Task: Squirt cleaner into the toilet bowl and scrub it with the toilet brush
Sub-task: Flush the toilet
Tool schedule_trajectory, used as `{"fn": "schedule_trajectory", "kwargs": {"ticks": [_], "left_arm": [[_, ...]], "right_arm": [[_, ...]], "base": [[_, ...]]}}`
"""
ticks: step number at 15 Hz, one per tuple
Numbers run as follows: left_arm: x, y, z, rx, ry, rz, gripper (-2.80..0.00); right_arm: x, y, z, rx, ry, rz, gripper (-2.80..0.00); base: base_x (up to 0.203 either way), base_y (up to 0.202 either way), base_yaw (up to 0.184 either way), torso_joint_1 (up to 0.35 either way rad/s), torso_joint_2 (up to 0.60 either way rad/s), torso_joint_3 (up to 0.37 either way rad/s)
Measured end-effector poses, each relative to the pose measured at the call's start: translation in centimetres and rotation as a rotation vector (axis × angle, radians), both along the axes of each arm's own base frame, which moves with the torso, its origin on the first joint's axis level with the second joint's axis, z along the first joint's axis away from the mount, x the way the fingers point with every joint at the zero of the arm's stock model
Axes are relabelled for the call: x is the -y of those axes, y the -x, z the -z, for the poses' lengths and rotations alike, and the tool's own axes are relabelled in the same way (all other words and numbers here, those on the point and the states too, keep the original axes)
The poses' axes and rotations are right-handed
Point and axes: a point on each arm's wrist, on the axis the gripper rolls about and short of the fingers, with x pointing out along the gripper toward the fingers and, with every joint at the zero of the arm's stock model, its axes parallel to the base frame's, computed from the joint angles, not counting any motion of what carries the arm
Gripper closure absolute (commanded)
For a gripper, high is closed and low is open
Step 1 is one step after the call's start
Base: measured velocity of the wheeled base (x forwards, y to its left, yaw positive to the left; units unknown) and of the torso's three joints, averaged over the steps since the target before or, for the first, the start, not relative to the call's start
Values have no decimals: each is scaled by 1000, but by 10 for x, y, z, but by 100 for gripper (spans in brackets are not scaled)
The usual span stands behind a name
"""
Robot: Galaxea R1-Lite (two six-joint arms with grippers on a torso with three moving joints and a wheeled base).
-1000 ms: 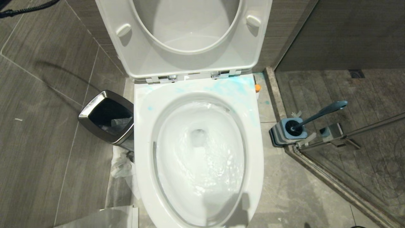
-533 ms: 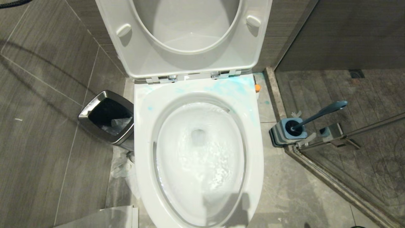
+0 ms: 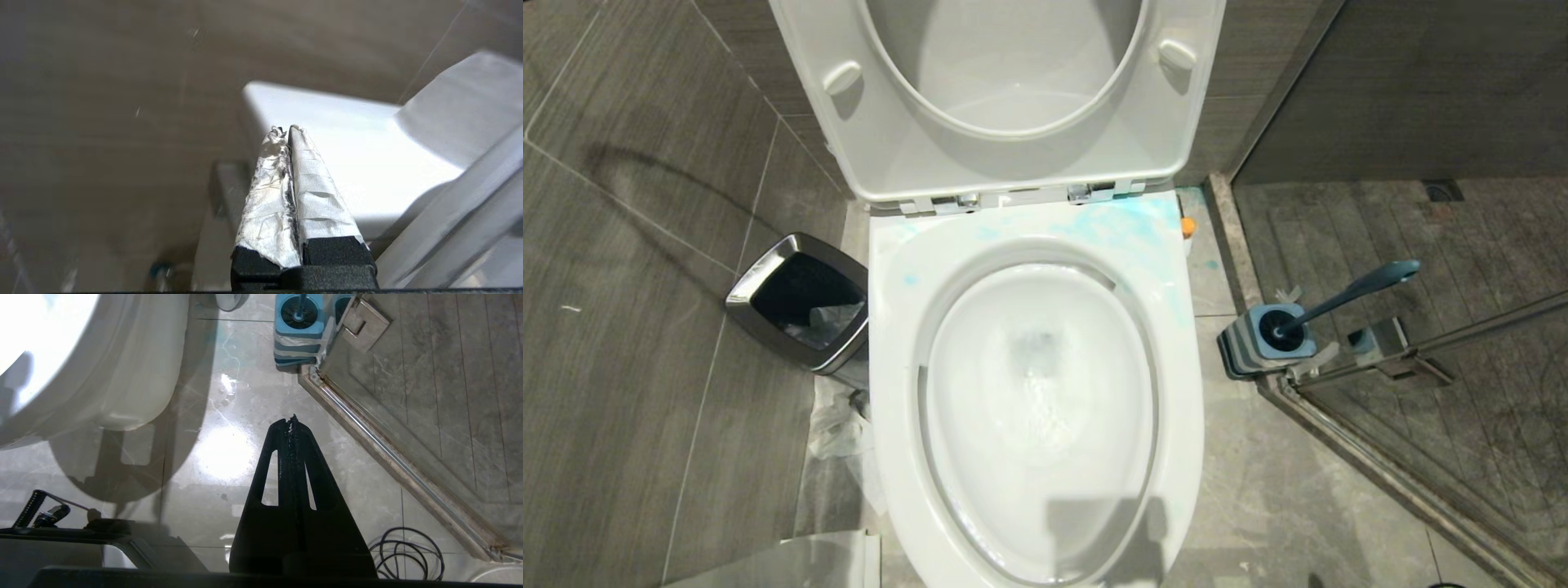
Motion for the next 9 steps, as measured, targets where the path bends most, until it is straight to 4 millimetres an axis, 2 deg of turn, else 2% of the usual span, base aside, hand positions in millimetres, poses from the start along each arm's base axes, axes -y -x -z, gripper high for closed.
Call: {"fn": "schedule_trajectory", "kwargs": {"ticks": [4,9], "left_arm": [[5,2,-4,94,-13,95,0],[21,-3,-1,107,-47,138,0]], "right_arm": [[0,0,0,0,0,0,0],[0,0,0,0,0,-1,0]], "base": [[0,0,0,0,0,0],[0,0,0,0,0,0]]}}
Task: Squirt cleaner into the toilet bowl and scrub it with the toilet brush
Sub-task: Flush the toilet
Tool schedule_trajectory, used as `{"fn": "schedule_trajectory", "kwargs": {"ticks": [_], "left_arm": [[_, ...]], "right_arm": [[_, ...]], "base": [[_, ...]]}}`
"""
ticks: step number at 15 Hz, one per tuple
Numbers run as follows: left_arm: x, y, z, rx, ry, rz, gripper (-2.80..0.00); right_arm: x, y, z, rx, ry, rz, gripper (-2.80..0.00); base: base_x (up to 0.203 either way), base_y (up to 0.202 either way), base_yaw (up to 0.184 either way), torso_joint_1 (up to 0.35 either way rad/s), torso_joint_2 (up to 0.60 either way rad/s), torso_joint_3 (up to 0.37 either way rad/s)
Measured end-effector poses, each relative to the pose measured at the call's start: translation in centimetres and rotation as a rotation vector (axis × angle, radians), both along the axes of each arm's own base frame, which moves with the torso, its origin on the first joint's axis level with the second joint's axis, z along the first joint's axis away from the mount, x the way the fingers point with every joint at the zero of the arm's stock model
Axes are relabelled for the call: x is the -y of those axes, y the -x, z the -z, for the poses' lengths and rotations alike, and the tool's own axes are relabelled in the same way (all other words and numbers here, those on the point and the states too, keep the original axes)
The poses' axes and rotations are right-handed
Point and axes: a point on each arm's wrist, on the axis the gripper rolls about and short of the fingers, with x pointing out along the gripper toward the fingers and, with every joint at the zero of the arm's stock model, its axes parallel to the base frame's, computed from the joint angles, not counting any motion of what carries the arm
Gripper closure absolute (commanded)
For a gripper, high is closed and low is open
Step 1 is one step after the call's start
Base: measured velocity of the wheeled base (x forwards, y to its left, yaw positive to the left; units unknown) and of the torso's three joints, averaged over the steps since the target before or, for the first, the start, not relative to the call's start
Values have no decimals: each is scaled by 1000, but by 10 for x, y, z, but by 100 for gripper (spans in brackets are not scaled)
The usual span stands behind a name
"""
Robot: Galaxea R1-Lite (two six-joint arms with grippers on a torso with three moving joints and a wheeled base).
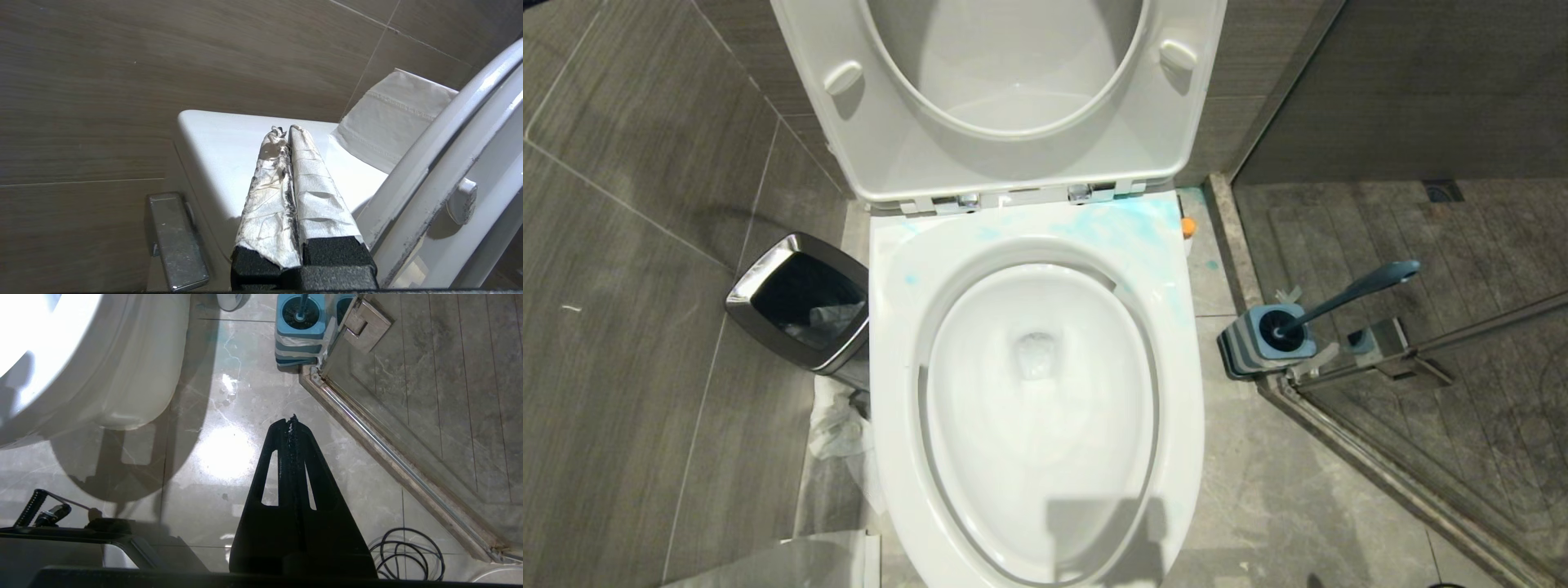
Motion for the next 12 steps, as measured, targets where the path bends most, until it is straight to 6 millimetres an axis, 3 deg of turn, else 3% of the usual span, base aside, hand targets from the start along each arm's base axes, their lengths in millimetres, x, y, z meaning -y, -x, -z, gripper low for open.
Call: {"fn": "schedule_trajectory", "kwargs": {"ticks": [12], "left_arm": [[30,-26,19,-28,-63,-20,0]], "right_arm": [[0,0,0,0,0,1,0]], "base": [[0,0,0,0,0,0]]}}
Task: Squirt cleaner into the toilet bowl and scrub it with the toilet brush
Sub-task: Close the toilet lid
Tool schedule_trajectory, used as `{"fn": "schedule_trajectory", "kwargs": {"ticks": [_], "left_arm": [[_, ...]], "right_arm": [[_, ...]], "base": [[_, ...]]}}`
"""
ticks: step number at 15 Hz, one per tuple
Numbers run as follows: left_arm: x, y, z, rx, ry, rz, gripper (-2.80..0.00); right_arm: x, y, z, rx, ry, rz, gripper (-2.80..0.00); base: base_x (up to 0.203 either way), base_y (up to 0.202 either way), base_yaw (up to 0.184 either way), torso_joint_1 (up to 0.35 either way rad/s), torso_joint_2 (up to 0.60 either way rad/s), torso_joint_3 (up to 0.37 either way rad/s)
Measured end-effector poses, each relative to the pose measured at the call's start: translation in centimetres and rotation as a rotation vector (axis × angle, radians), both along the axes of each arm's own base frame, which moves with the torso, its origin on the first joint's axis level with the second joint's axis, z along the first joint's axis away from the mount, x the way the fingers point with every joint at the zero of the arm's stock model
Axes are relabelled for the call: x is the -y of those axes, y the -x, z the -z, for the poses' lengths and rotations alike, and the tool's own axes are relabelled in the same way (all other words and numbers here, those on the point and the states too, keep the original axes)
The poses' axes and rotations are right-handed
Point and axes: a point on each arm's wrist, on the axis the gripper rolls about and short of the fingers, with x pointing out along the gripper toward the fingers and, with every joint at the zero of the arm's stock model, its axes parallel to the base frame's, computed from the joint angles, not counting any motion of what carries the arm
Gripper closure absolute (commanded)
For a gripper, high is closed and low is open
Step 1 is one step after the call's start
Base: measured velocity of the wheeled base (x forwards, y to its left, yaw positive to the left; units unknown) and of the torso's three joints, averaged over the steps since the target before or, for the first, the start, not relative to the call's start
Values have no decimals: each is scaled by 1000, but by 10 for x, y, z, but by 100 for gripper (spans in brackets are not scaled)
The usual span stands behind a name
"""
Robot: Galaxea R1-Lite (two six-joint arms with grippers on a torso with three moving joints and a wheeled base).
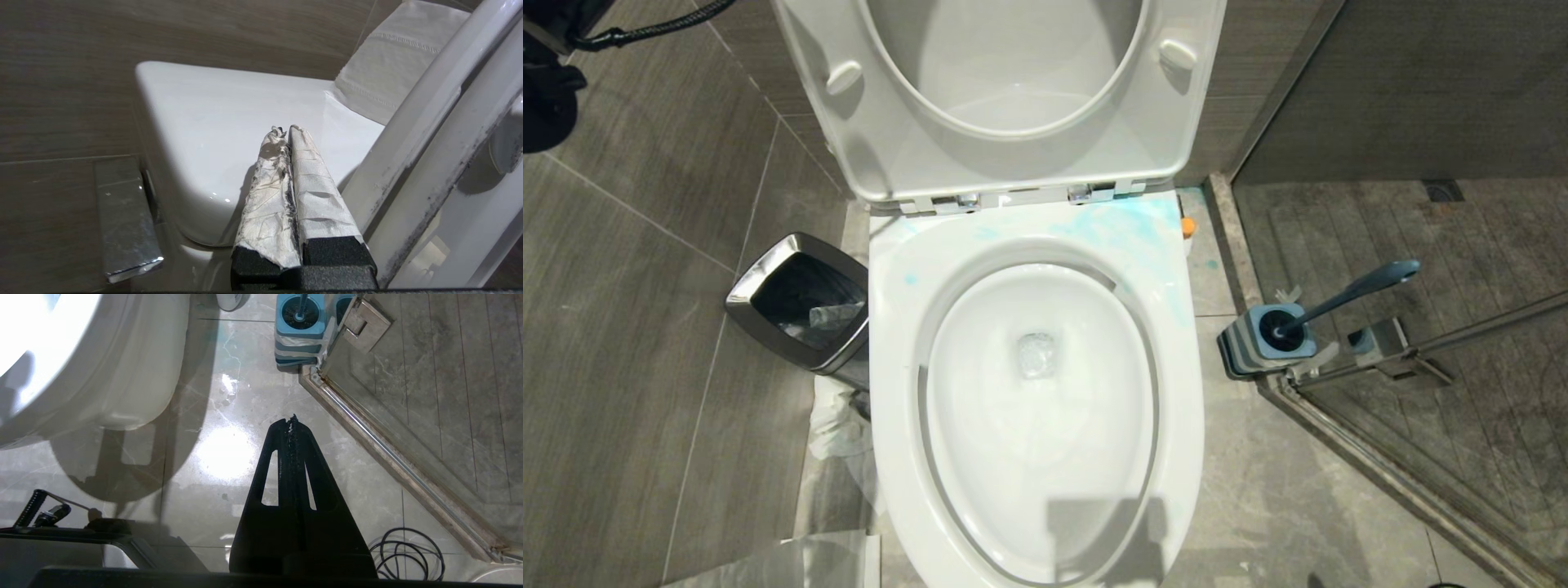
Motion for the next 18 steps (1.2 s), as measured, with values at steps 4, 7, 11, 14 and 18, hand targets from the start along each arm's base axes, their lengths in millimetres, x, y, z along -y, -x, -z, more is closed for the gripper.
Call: {"fn": "schedule_trajectory", "kwargs": {"ticks": [4,7,11,14,18], "left_arm": [[2,-1,3,-86,36,65,0],[1,9,7,-234,111,181,0],[0,27,18,-430,138,309,0],[-1,44,34,-564,107,378,0],[-4,75,66,-727,74,427,0]], "right_arm": [[0,0,0,0,0,0,0],[0,0,0,0,0,0,0],[0,0,0,0,0,0,0],[0,0,0,-1,0,-1,0],[0,0,0,-1,0,0,0]], "base": [[0,0,0,0,0,0],[0,0,0,0,0,0],[0,0,0,0,0,0],[0,0,0,0,0,0],[0,0,0,0,0,0]]}}
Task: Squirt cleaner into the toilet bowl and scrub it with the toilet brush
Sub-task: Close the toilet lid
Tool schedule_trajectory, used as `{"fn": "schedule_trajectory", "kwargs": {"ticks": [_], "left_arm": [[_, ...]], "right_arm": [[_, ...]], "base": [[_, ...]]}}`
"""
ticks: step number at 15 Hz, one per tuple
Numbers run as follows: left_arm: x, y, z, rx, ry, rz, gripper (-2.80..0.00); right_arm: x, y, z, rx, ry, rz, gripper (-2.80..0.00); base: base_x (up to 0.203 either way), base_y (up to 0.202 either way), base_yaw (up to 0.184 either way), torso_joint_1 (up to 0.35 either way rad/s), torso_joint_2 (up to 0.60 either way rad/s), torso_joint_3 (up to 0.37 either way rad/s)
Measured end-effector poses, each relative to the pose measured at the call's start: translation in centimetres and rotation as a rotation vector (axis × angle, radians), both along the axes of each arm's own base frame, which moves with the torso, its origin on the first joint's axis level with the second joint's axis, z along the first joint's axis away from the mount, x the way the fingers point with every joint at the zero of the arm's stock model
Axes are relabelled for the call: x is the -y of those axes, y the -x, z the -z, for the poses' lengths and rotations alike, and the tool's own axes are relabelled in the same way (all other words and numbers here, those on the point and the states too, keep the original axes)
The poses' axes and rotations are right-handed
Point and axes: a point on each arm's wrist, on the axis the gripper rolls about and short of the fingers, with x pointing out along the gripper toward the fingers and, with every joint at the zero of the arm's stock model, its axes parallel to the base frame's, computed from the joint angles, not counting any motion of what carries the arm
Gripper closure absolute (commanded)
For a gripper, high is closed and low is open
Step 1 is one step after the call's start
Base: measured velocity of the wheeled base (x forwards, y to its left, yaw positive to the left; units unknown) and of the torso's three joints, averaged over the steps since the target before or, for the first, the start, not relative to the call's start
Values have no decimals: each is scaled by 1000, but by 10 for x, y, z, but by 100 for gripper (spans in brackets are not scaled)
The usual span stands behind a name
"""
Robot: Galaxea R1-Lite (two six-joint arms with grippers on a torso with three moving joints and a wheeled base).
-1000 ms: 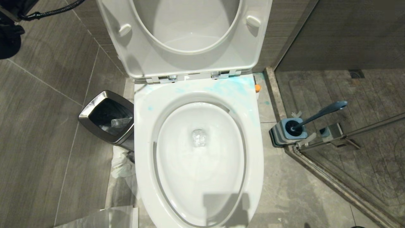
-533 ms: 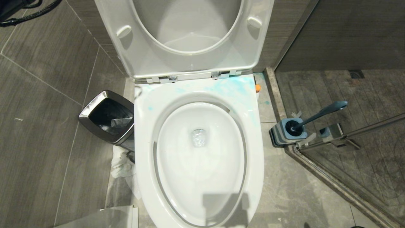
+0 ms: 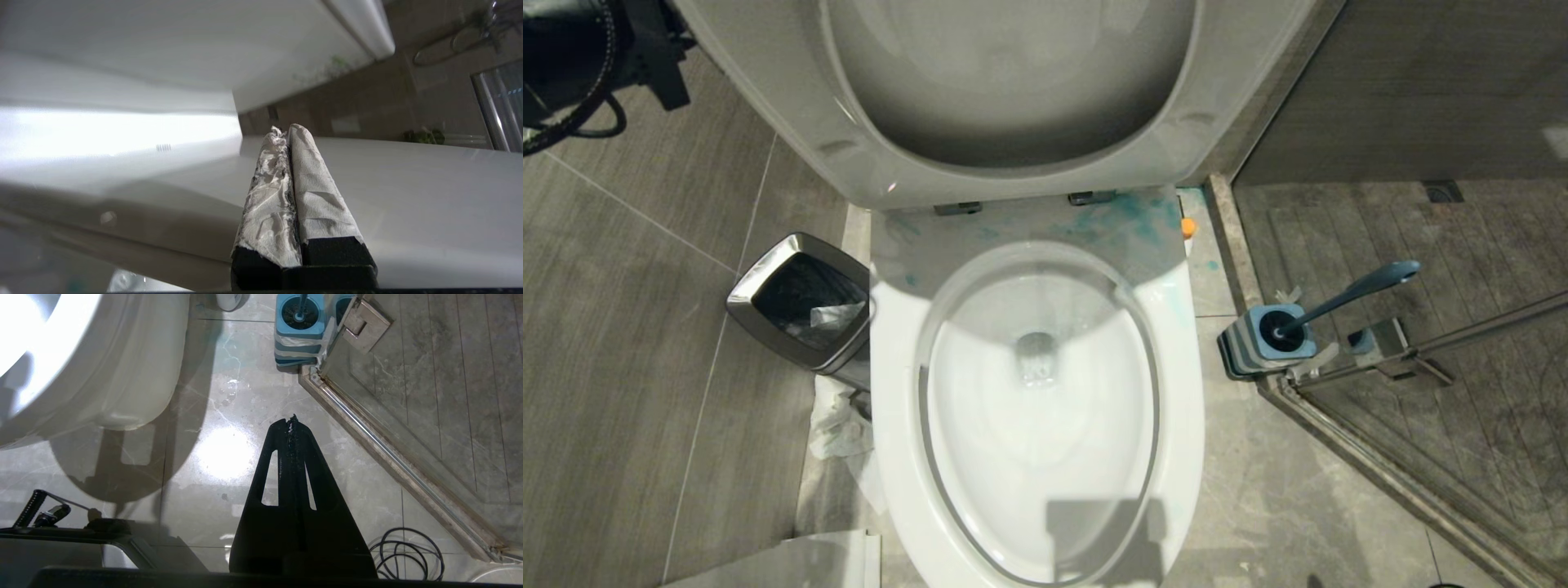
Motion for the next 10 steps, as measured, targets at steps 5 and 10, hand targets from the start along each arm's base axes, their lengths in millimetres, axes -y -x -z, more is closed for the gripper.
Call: {"fn": "schedule_trajectory", "kwargs": {"ticks": [5,10], "left_arm": [[-9,47,29,-123,-21,-15,0],[-16,74,42,-214,-38,-25,0]], "right_arm": [[0,0,0,0,0,0,0],[0,0,0,0,0,0,0]], "base": [[0,0,0,0,0,0],[0,0,0,0,0,0]]}}
